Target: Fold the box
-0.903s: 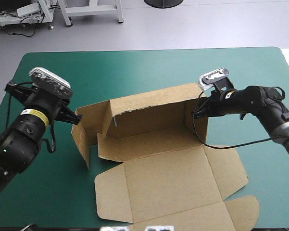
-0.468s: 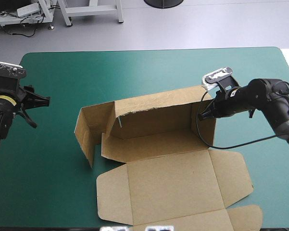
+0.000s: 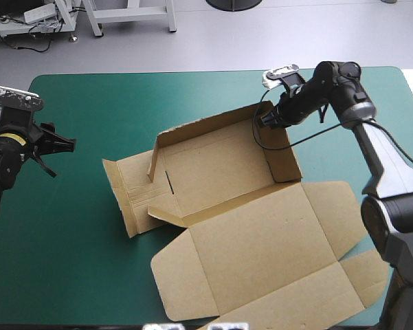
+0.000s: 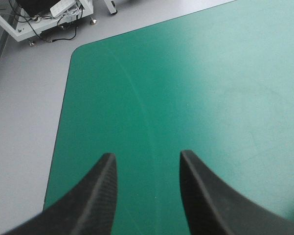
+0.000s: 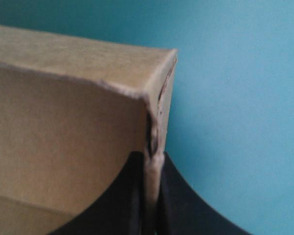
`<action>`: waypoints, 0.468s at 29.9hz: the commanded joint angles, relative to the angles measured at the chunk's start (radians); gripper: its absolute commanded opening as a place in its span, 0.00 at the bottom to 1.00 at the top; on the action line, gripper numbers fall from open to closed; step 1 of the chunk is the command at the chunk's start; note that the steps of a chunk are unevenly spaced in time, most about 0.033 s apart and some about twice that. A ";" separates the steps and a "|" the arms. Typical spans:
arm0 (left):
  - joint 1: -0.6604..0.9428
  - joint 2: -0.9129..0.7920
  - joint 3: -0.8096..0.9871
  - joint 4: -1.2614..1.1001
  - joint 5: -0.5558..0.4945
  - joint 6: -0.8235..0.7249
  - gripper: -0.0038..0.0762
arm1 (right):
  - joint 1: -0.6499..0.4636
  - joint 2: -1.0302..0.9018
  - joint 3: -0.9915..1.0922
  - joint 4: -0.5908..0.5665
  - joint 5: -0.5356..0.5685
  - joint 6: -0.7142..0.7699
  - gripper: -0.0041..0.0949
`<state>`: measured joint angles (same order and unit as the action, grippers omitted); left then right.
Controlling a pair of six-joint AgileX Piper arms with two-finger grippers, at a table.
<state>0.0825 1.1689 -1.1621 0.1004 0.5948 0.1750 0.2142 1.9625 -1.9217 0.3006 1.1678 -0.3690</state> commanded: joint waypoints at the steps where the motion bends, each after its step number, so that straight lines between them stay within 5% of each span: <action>1: 0.021 -0.014 -0.018 0.016 -0.059 -0.002 0.43 | -0.004 0.083 -0.101 0.003 0.083 -0.010 0.02; 8: 0.084 -0.014 0.047 -0.017 -0.093 -0.019 0.43 | -0.004 0.163 -0.125 0.013 0.083 -0.010 0.07; 14: 0.084 -0.014 0.052 -0.012 -0.115 -0.017 0.43 | -0.004 0.107 -0.181 0.028 0.083 0.003 0.49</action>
<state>0.1633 1.1721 -1.0842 0.0899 0.5578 0.1672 0.2159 2.1601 -2.0496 0.3277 1.2147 -0.3574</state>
